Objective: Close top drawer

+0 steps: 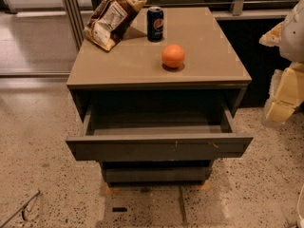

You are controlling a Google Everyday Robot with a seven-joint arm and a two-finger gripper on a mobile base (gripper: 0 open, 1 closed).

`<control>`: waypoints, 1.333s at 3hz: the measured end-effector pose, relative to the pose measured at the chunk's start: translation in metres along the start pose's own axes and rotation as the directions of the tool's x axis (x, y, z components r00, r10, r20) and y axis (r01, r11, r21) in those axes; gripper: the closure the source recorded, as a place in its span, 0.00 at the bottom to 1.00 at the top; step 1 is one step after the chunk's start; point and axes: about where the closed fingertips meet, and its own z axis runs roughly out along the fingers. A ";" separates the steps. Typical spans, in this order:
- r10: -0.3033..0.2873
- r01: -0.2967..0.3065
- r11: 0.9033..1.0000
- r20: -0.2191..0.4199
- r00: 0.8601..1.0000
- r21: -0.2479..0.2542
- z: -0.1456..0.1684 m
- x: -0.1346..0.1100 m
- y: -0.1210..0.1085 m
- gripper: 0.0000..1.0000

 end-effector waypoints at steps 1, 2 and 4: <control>0.000 0.000 1.000 0.000 1.000 0.000 0.000 0.000 0.000 0.00; 0.007 -0.007 1.000 0.007 1.000 0.017 0.007 0.002 0.002 0.19; 0.027 -0.027 1.000 0.036 0.999 -0.011 0.080 0.018 0.017 0.66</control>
Offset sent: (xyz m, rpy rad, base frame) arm 0.0006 -0.0032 -0.0236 0.0099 -0.0216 -0.0211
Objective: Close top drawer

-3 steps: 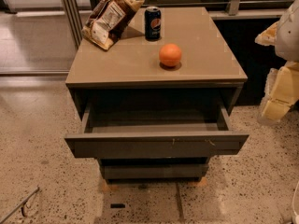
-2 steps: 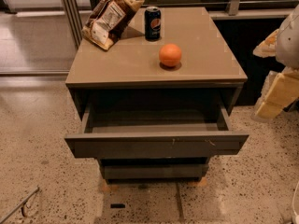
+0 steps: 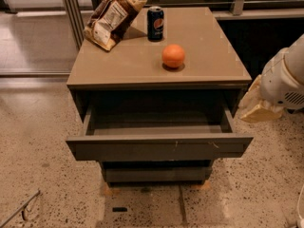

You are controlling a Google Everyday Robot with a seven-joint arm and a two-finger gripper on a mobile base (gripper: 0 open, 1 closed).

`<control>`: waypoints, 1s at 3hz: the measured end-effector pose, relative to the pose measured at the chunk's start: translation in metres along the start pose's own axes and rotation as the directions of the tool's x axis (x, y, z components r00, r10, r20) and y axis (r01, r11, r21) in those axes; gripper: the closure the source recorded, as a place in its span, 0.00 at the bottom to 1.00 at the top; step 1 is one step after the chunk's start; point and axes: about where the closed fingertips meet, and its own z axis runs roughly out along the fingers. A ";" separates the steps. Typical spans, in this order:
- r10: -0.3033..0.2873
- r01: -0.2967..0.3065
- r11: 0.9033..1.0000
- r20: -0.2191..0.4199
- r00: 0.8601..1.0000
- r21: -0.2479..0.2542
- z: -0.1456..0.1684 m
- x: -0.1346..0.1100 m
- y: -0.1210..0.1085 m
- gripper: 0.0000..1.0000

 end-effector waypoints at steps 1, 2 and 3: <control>0.026 -0.024 0.997 0.023 0.999 -0.073 0.056 0.015 0.009 0.89; 0.047 -0.042 0.991 0.037 0.998 -0.130 0.112 0.029 0.012 1.00; 0.083 -0.074 0.978 0.040 0.996 -0.197 0.154 0.040 0.023 1.00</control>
Offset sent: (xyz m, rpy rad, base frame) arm 0.0280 -0.0083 -0.1840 0.1233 0.1770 -0.0062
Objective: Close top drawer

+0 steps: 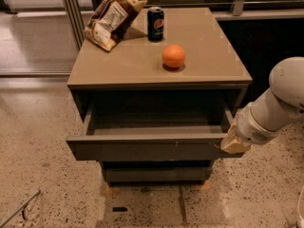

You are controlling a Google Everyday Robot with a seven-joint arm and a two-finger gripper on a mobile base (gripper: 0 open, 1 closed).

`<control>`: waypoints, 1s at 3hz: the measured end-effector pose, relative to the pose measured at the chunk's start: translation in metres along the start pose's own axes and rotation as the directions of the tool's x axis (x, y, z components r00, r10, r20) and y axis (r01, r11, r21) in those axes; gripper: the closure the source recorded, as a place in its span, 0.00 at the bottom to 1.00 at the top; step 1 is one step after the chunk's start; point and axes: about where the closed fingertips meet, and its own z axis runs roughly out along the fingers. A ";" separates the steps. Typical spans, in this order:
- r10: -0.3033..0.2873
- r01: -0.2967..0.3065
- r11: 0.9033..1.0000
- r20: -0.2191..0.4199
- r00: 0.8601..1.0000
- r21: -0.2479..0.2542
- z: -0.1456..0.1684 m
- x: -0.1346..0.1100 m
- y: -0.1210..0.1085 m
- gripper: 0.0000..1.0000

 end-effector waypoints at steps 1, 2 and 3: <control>0.038 -0.037 0.996 0.011 0.999 -0.080 0.035 0.011 0.009 1.00; 0.055 -0.051 0.986 0.020 0.998 -0.159 0.065 0.018 0.019 1.00; 0.054 -0.050 0.986 0.020 0.998 -0.159 0.065 0.018 0.019 1.00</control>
Offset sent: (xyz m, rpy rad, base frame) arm -0.0233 0.0137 -0.0998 0.1211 0.2288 0.0074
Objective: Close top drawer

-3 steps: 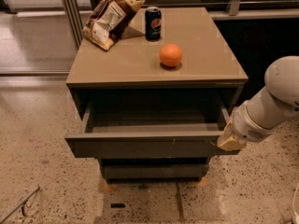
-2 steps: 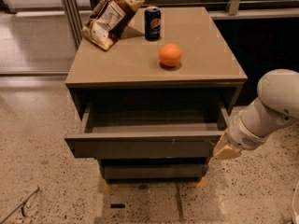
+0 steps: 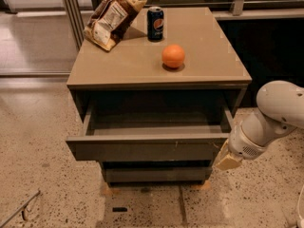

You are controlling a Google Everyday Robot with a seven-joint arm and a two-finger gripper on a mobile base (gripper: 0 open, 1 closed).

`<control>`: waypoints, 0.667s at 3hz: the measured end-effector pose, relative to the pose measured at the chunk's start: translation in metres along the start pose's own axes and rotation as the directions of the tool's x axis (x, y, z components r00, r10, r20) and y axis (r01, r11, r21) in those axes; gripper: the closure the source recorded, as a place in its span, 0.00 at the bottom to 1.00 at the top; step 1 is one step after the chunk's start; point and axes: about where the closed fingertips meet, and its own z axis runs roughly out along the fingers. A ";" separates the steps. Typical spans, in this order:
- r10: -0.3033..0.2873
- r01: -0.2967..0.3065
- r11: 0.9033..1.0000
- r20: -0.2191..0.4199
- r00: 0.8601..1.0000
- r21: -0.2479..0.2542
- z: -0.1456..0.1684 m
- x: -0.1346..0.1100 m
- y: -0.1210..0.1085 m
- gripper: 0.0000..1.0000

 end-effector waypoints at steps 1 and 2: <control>-0.008 0.008 1.000 -0.007 1.000 -0.004 0.002 0.000 0.000 1.00; -0.128 0.130 0.991 -0.039 0.991 0.040 0.015 -0.011 -0.007 1.00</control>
Offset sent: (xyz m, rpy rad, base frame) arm 0.0298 0.0325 -0.0258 -0.1115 -0.1962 0.2794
